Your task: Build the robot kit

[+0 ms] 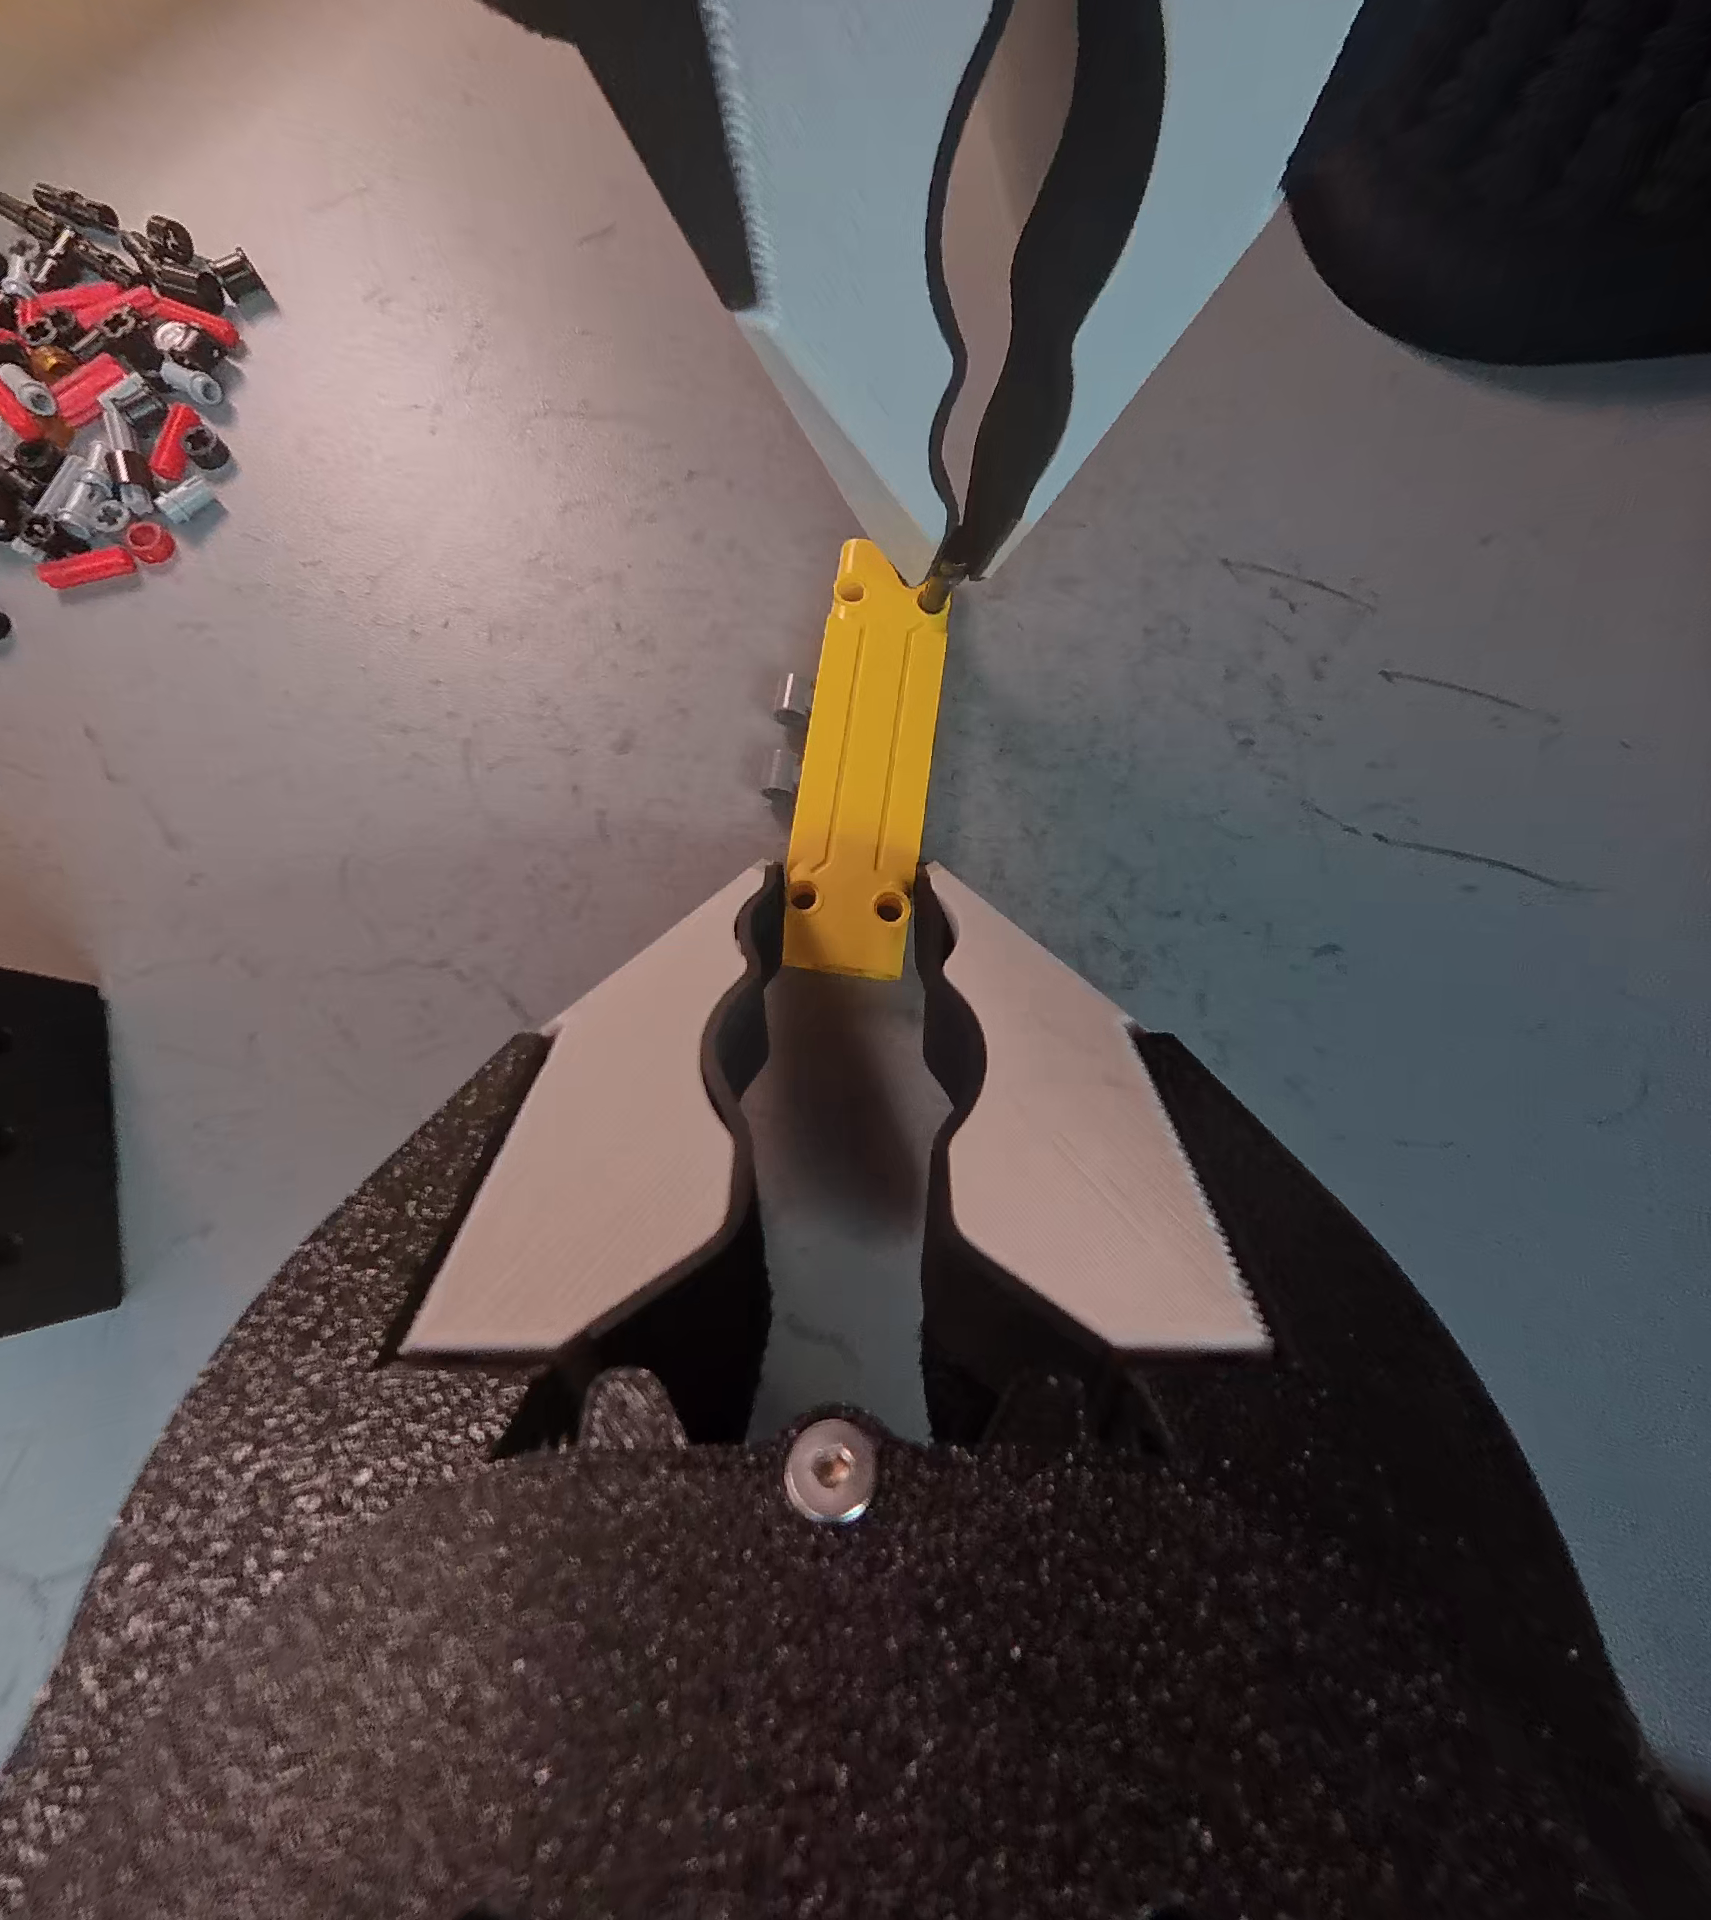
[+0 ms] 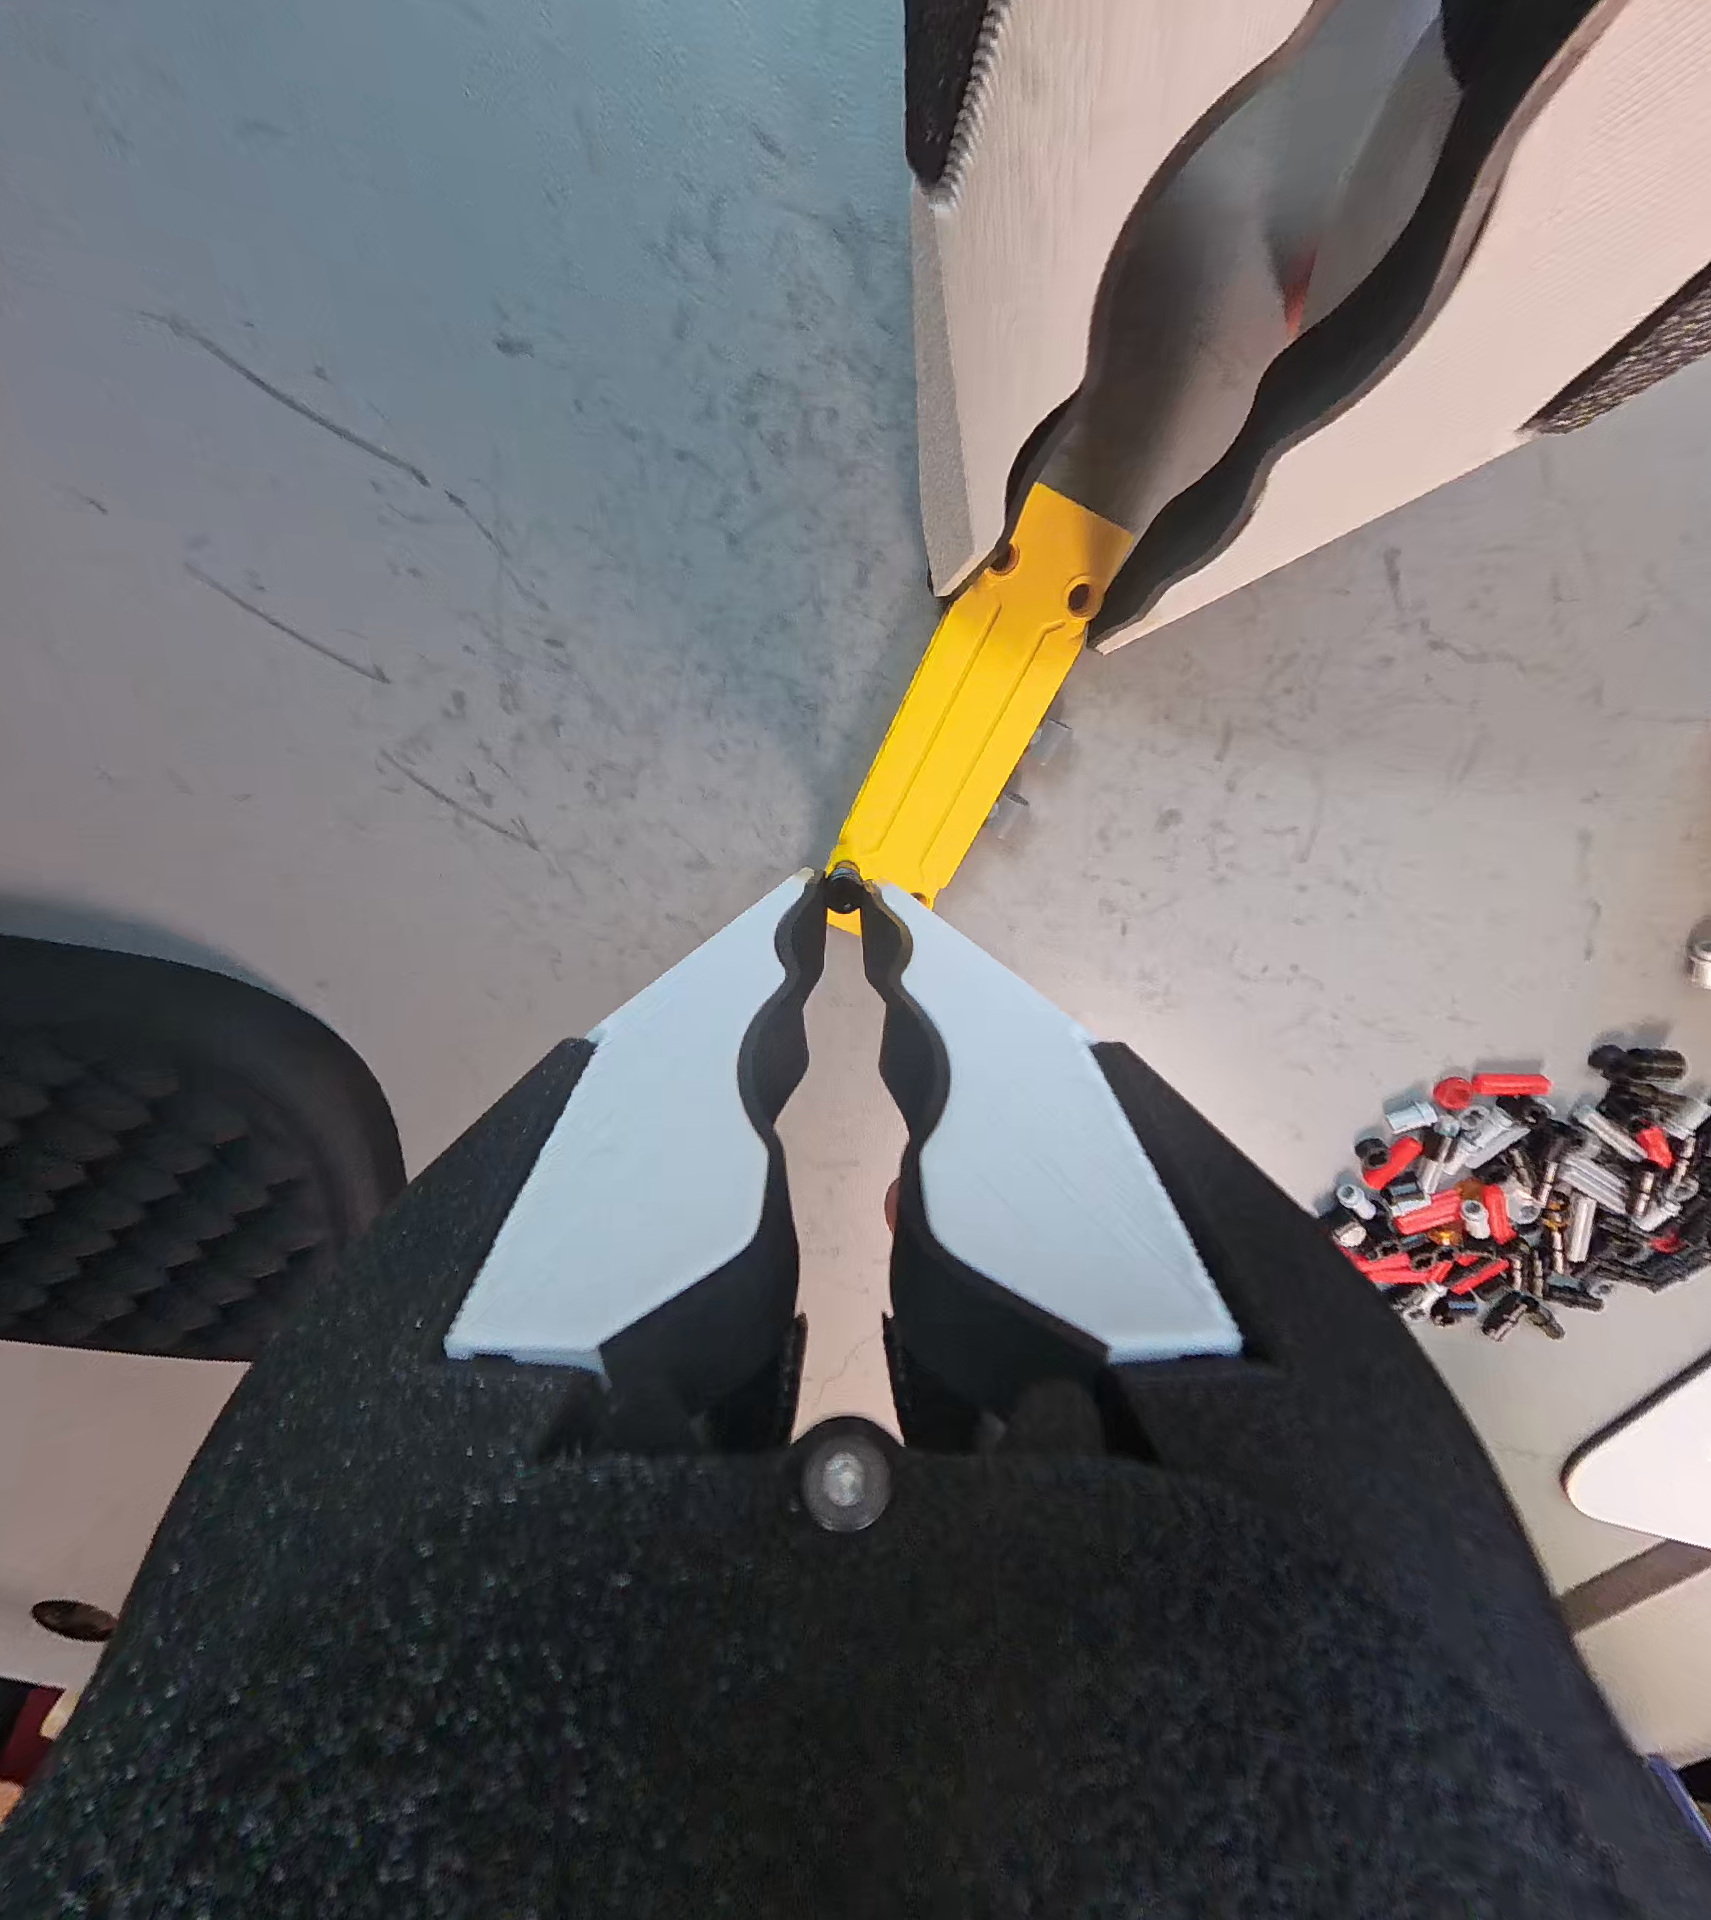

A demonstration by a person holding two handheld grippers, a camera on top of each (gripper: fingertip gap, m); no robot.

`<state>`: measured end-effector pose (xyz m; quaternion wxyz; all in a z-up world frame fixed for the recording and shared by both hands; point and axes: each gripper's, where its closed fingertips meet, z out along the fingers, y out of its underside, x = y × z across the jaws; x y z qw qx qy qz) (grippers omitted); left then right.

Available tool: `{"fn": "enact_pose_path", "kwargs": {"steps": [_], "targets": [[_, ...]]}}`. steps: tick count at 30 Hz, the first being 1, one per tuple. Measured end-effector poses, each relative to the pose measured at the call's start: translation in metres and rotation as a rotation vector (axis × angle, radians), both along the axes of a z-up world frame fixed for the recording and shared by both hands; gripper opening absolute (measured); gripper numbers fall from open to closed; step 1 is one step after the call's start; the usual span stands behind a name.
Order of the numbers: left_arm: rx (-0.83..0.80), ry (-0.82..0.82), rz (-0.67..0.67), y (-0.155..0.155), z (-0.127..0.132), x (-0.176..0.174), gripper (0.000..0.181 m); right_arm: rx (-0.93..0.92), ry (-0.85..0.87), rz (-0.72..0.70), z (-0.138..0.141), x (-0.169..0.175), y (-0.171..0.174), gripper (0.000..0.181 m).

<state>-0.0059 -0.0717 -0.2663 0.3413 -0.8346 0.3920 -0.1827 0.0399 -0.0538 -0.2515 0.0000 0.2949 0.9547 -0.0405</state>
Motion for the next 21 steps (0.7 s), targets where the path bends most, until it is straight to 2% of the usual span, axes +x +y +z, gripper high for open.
{"fn": "enact_pose_path", "kwargs": {"steps": [6, 8, 10, 13, 16, 18, 21], "targets": [[0.000, 0.001, -0.011, -0.002, 0.000, 0.004, 0.024, -0.026, -0.035, 0.032, -0.012, 0.009, -0.010, 0.005], [0.001, 0.008, 0.002, -0.002, 0.000, 0.001, 0.024, -0.050, -0.052, -0.014, -0.019, 0.021, -0.003, 0.005], [-0.006, 0.004, -0.004, -0.002, 0.000, -0.001, 0.024, -0.108, 0.012, -0.068, -0.015, 0.017, -0.002, 0.005], [-0.009, 0.000, -0.008, -0.002, 0.000, -0.001, 0.024, -0.219, 0.134, -0.148, 0.001, 0.005, -0.004, 0.006], [0.013, 0.005, -0.004, -0.002, 0.002, -0.004, 0.024, -0.376, 0.329, -0.259, 0.027, -0.019, -0.005, 0.006], [0.034, -0.064, 0.000, -0.001, 0.015, -0.002, 0.028, -0.505, 0.461, -0.347, 0.047, -0.033, -0.004, 0.006], [0.103, -0.251, -0.014, 0.000, 0.049, 0.007, 0.029, -0.703, 0.628, -0.467, 0.074, -0.043, -0.003, 0.006]]}}
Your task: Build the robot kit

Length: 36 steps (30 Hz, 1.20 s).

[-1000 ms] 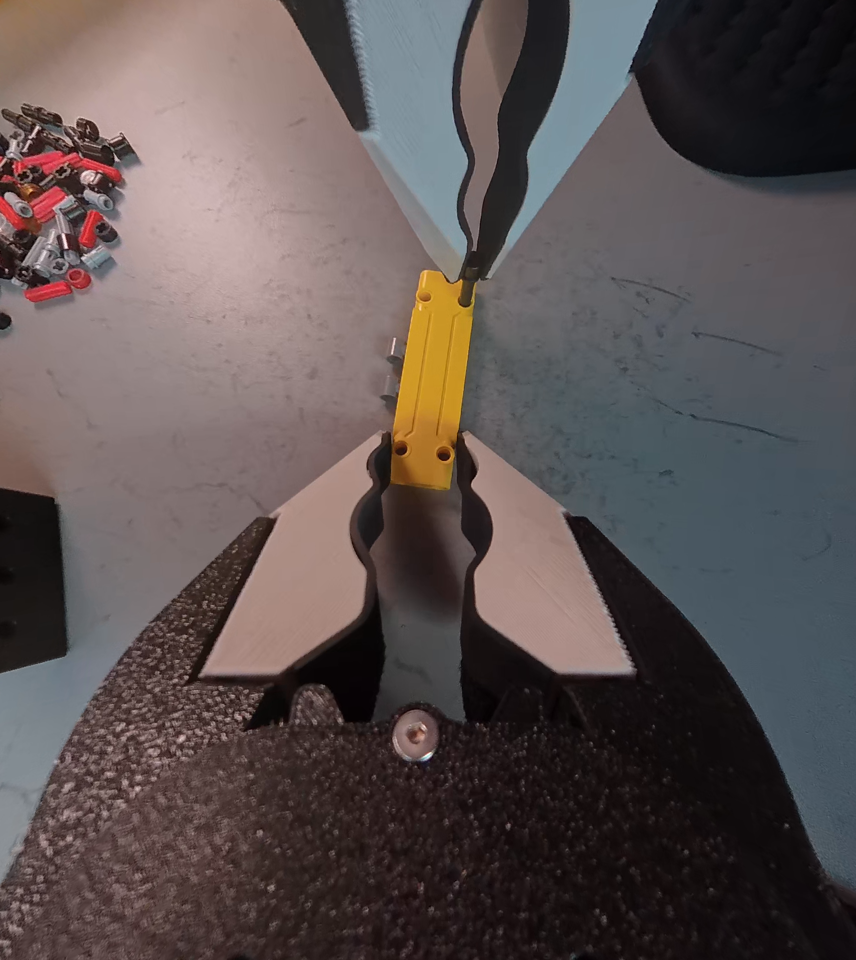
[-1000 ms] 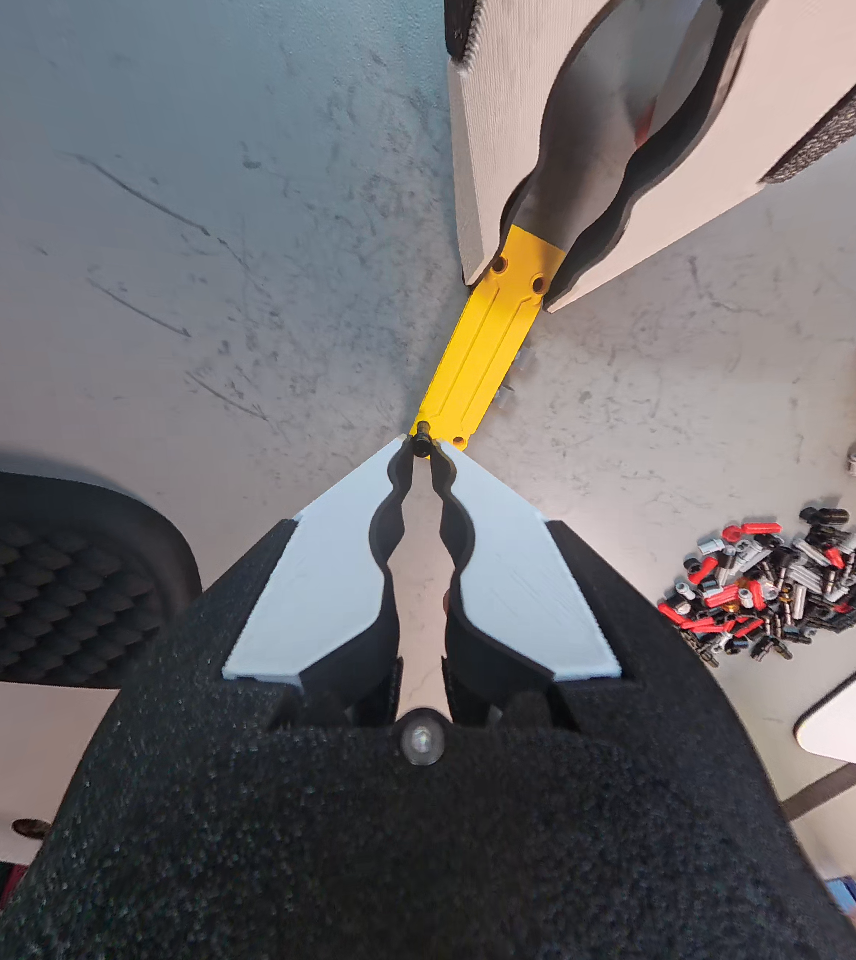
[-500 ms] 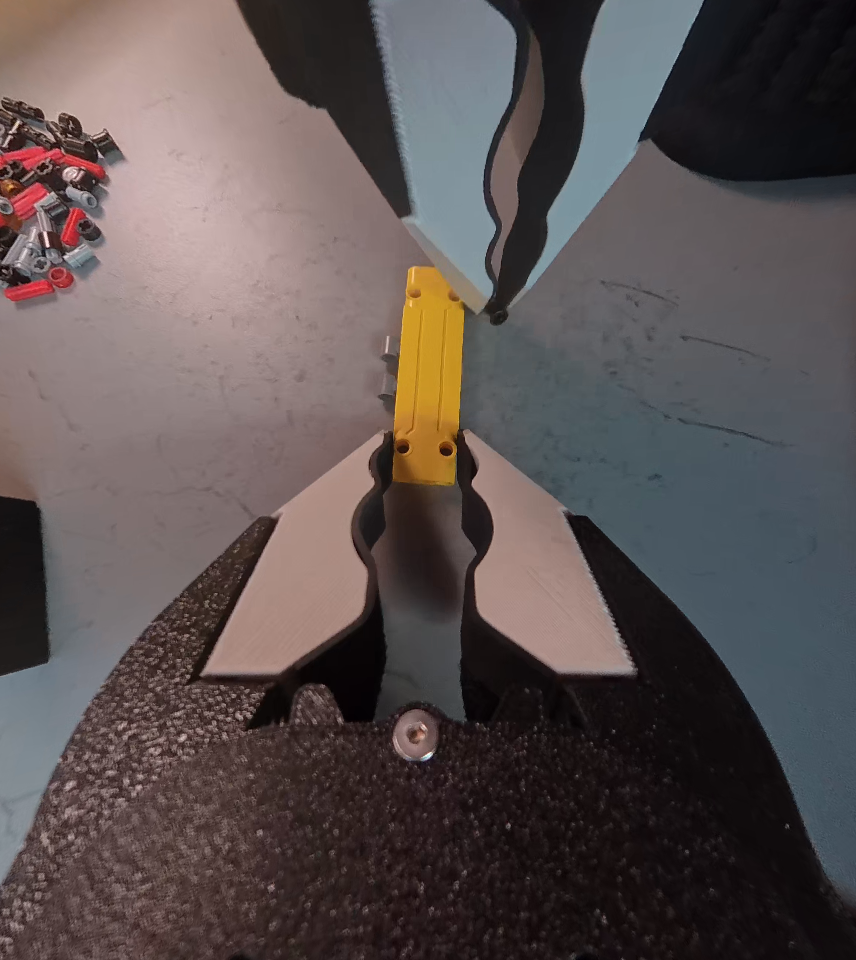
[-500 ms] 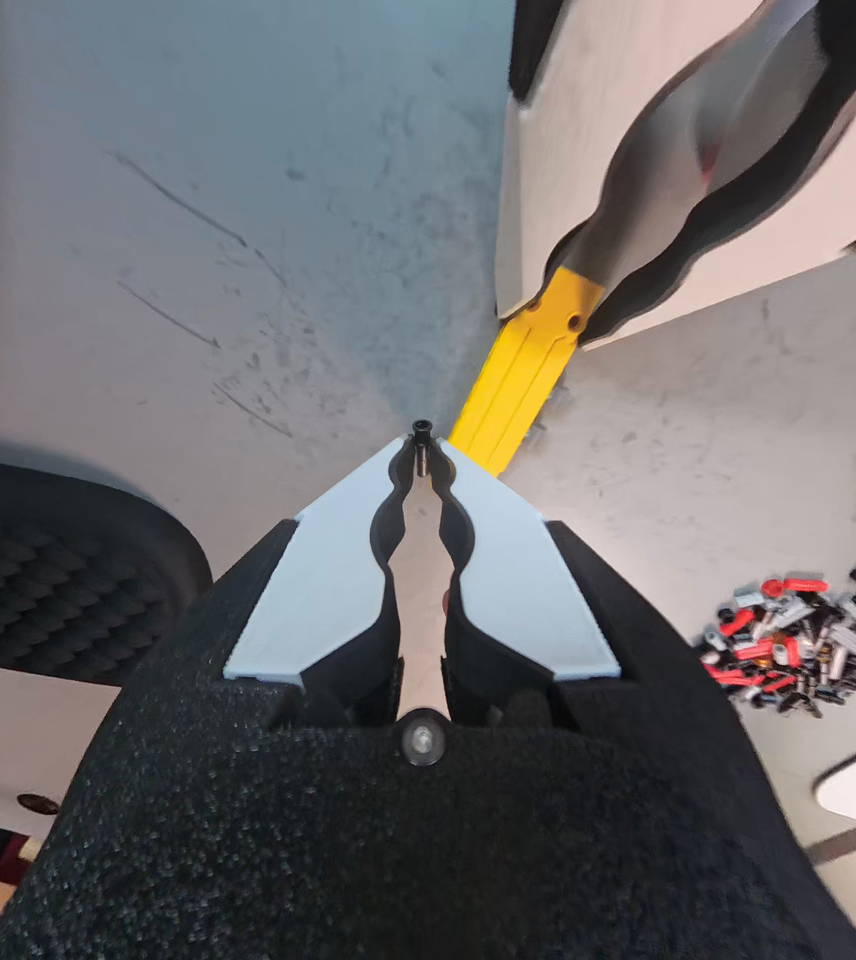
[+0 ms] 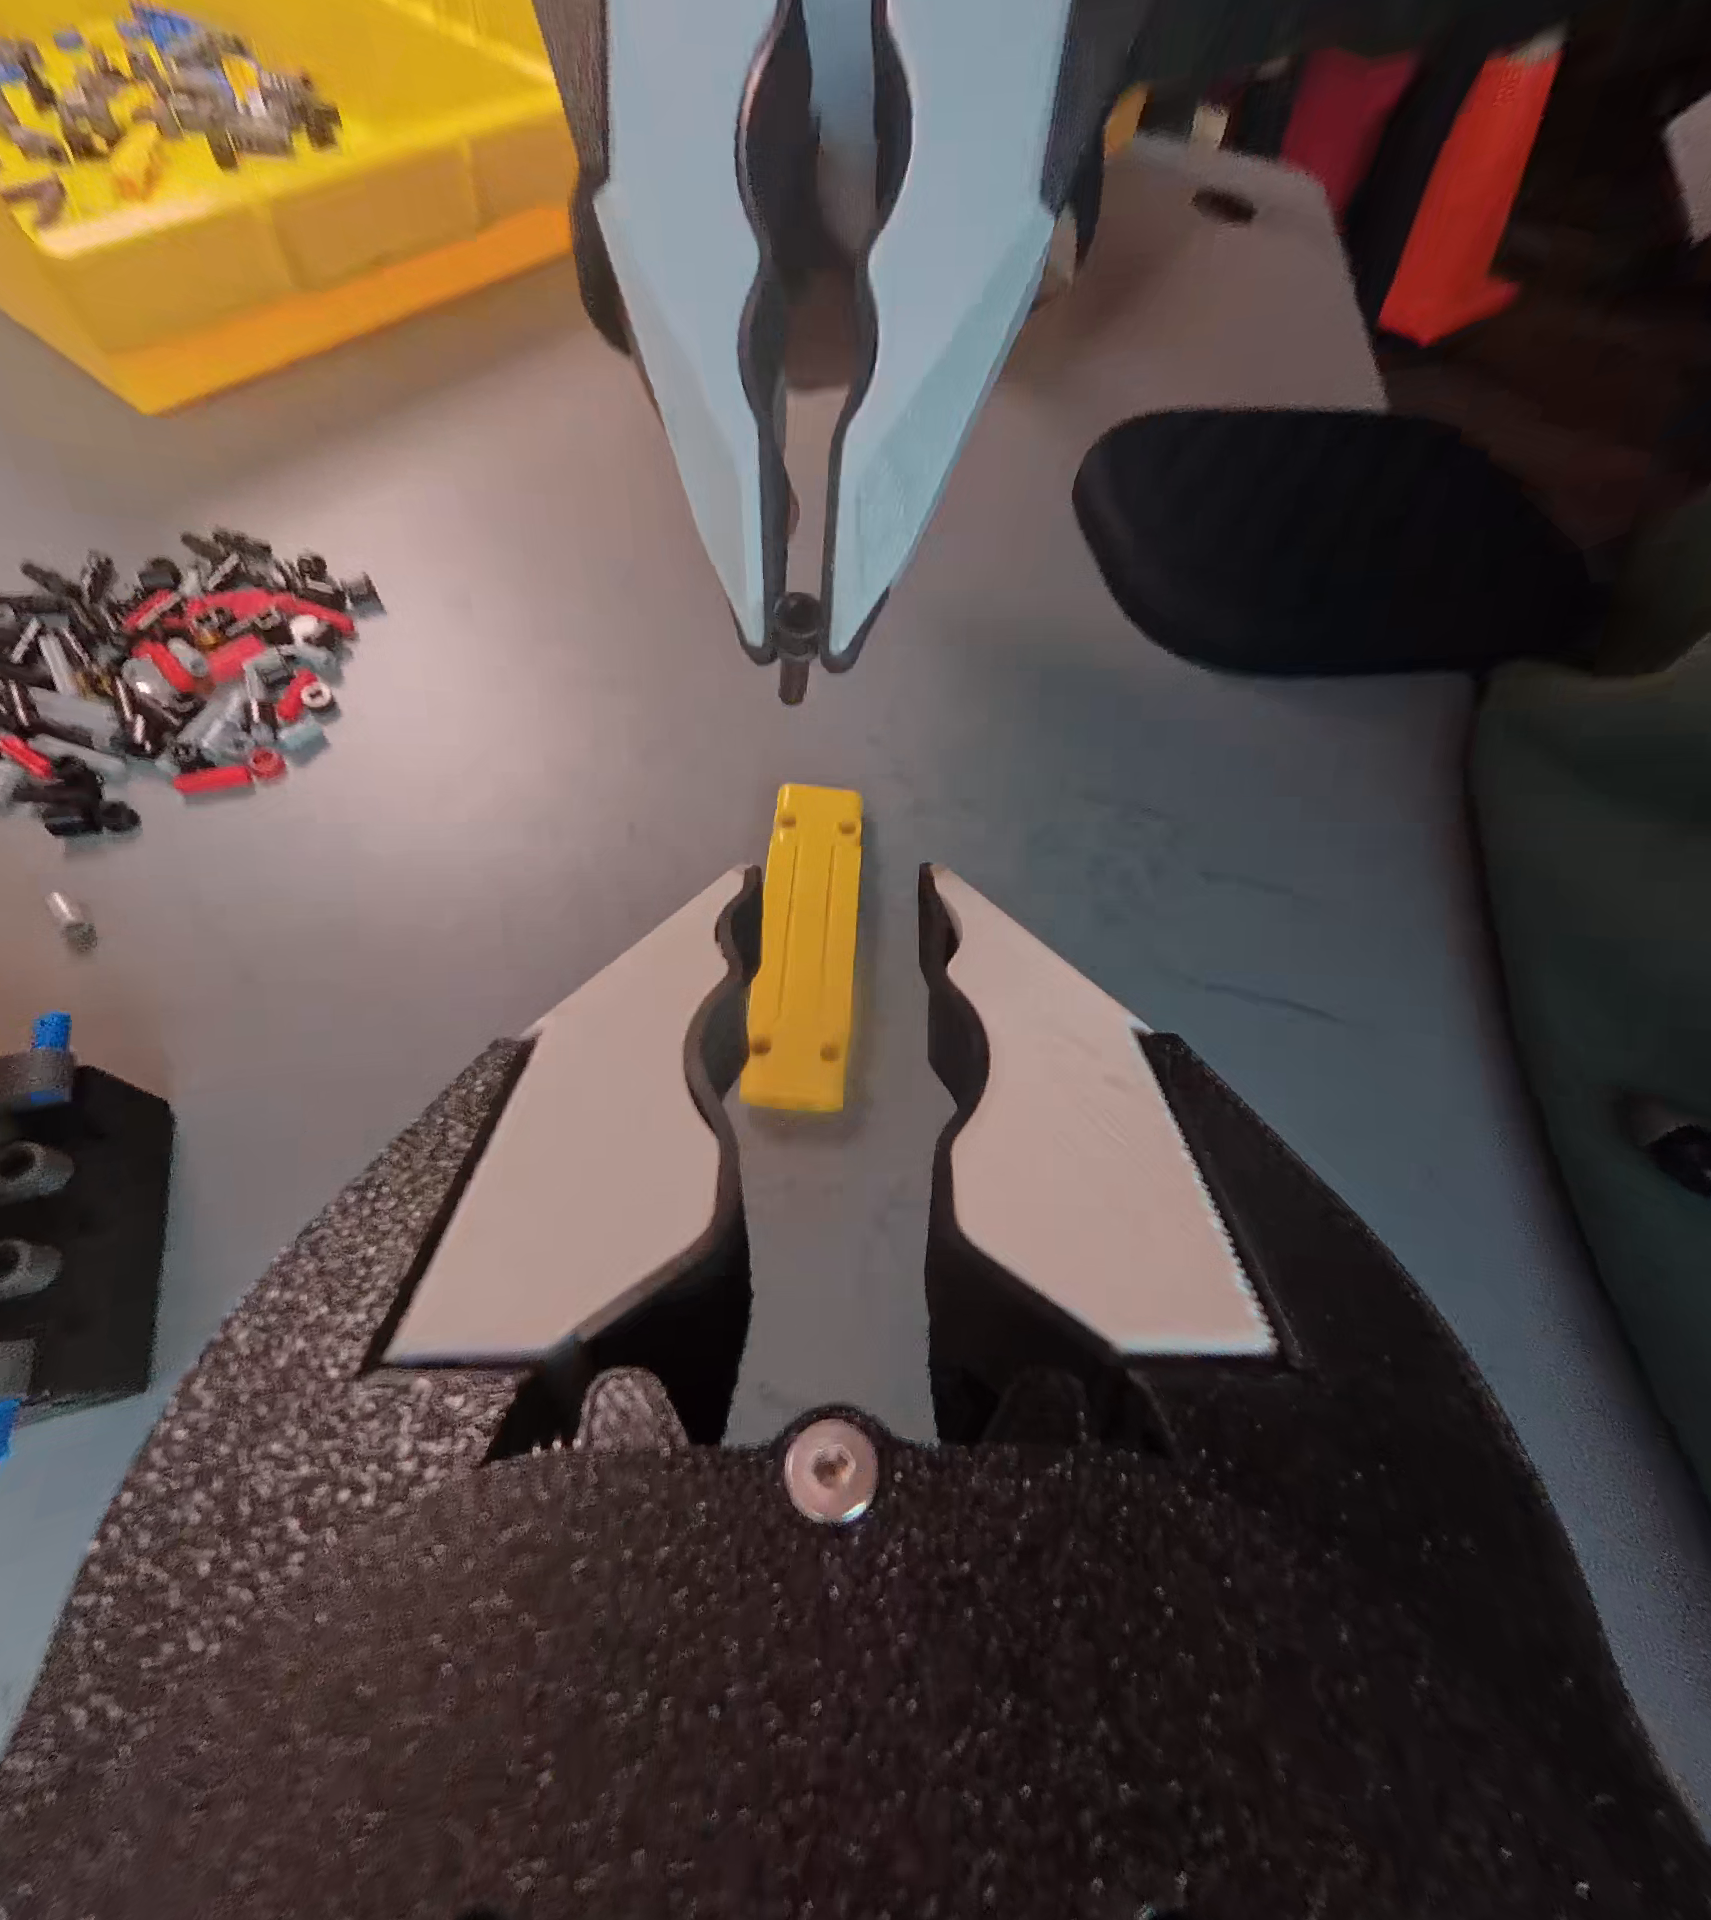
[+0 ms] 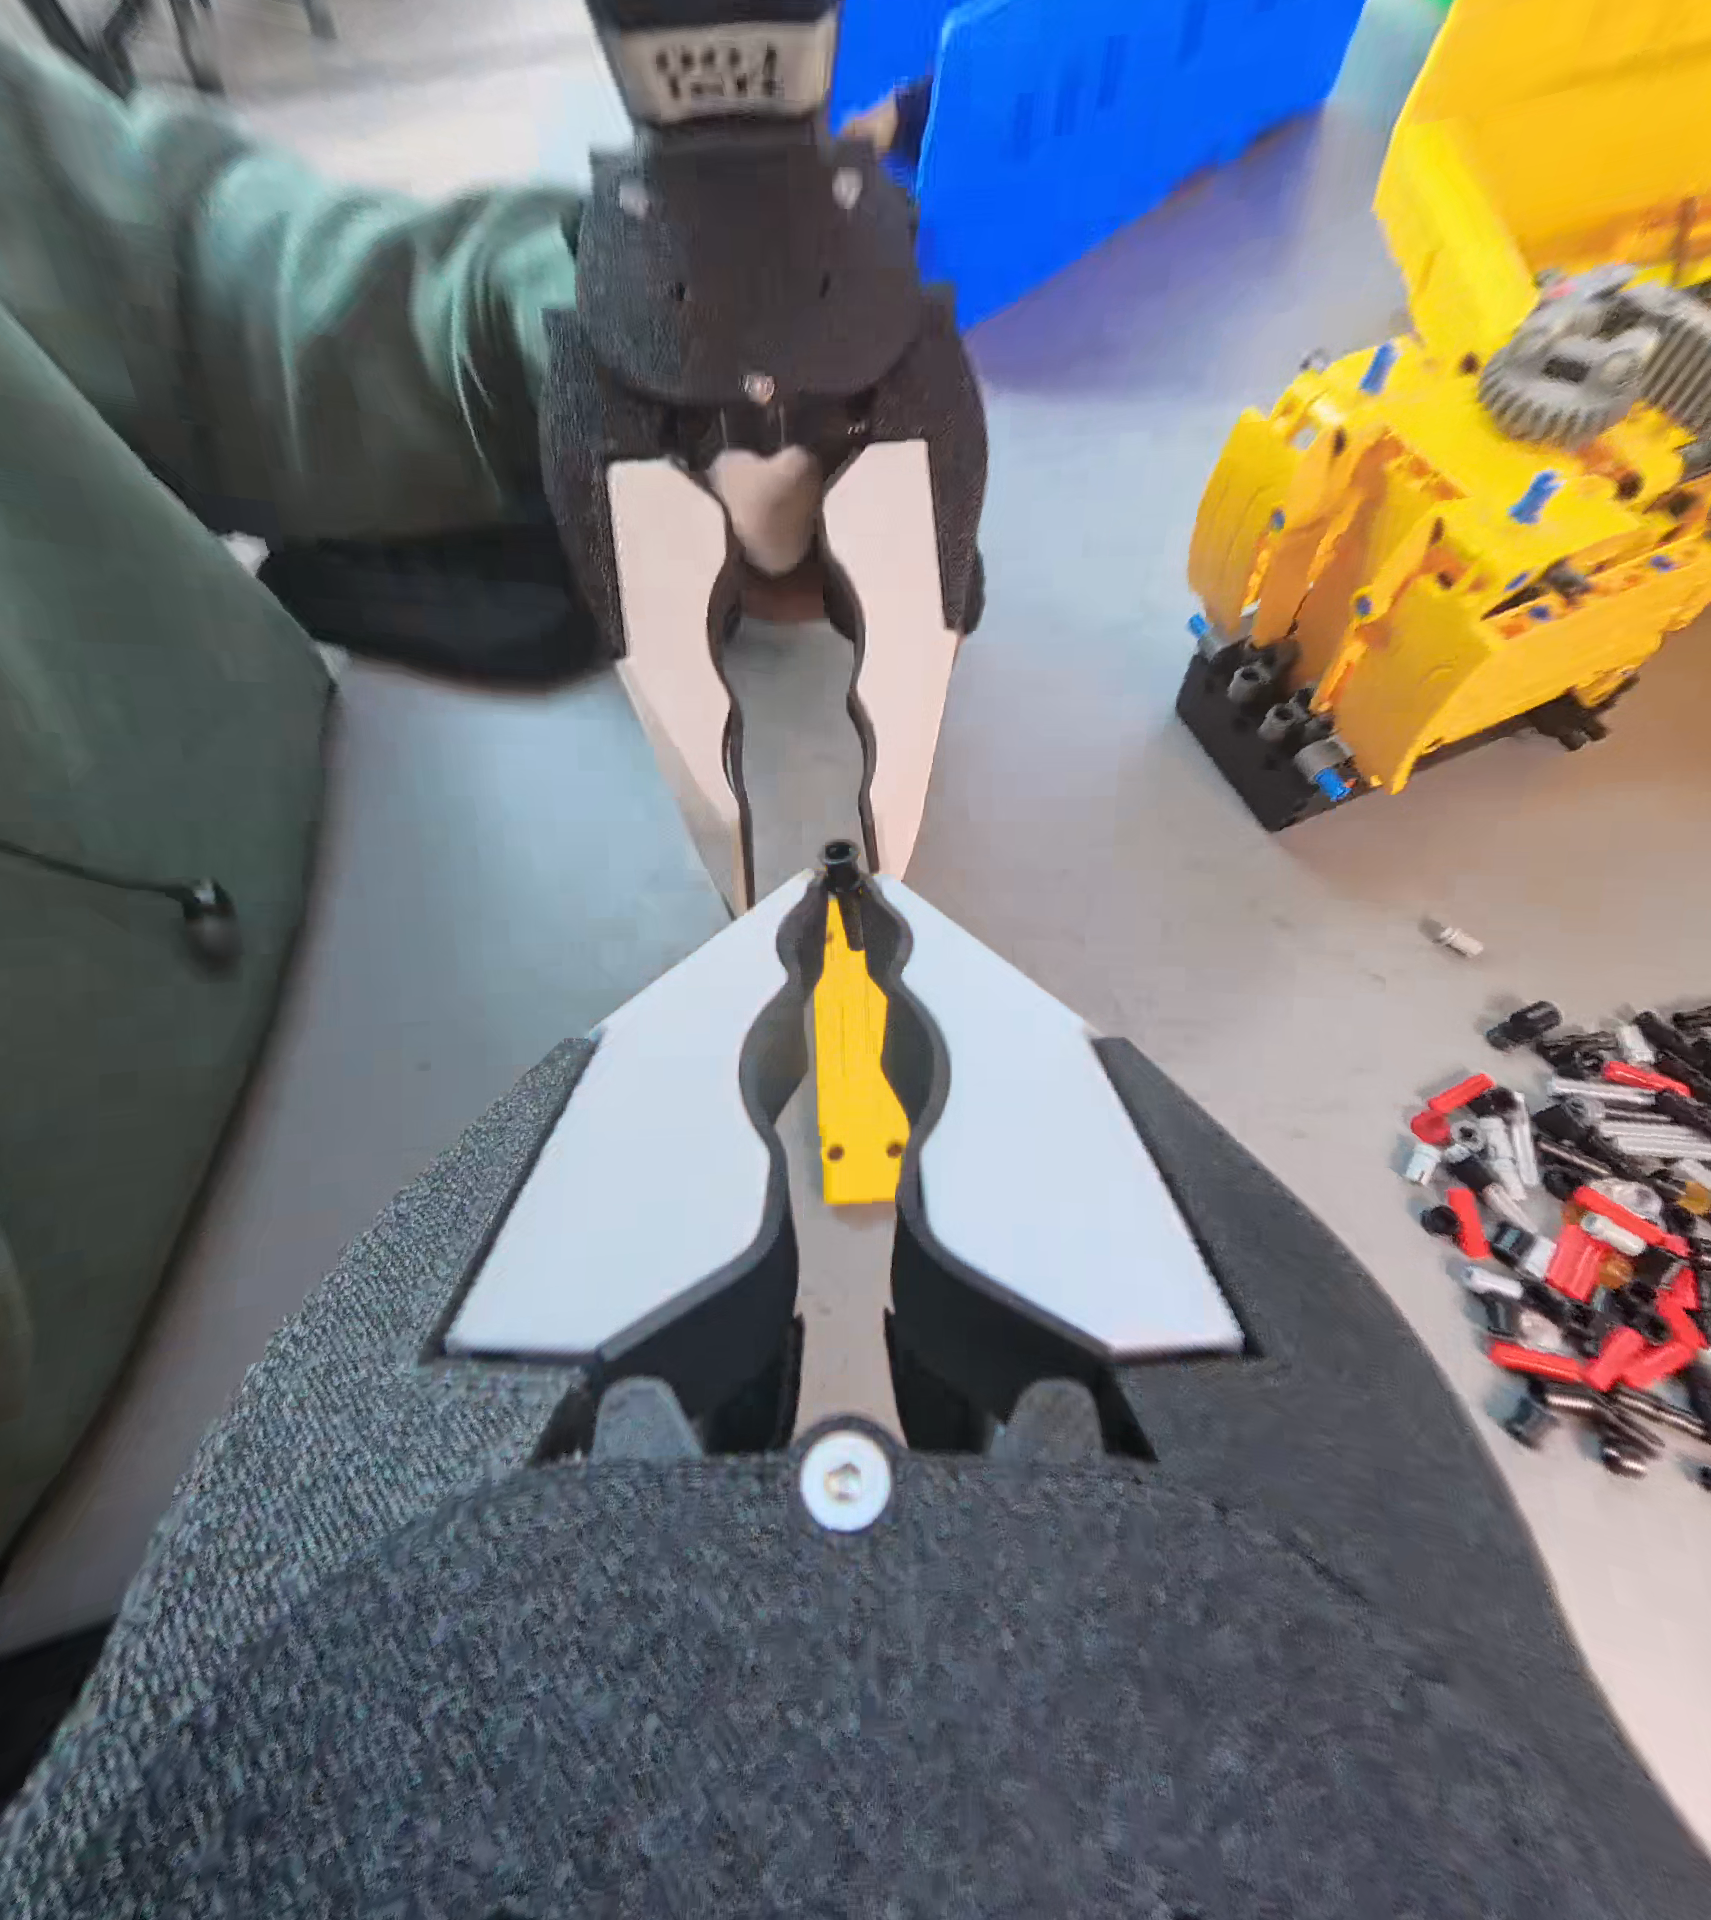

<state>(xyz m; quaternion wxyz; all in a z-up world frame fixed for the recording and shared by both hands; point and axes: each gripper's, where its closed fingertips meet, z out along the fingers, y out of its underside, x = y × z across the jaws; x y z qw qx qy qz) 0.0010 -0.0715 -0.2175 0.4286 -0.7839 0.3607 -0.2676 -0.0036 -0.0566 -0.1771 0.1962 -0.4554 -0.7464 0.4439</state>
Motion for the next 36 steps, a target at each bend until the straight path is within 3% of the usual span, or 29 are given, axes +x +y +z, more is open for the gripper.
{"fn": "enact_pose_path", "kwargs": {"steps": [5, 11, 14, 23, 36], "targets": [[0.141, -0.187, 0.004, 0.002, 0.042, 0.013, 0.026, -0.232, 0.146, -0.071, 0.022, 0.001, -0.007, 0.006], [0.212, -0.195, 0.014, 0.003, 0.051, 0.017, 0.004, -0.328, 0.196, -0.053, 0.028, 0.002, -0.020, 0.006], [0.199, -0.126, -0.013, 0.000, 0.043, 0.019, 0.004, -0.239, 0.144, -0.015, 0.020, 0.007, -0.022, 0.006], [0.141, 0.037, -0.058, -0.006, 0.015, 0.025, 0.003, 0.297, -0.084, 0.194, -0.013, 0.018, -0.029, 0.016], [0.095, 0.083, -0.071, -0.008, 0.003, 0.025, 0.003, 0.421, -0.193, 0.232, -0.025, 0.017, -0.027, 0.006]]}}
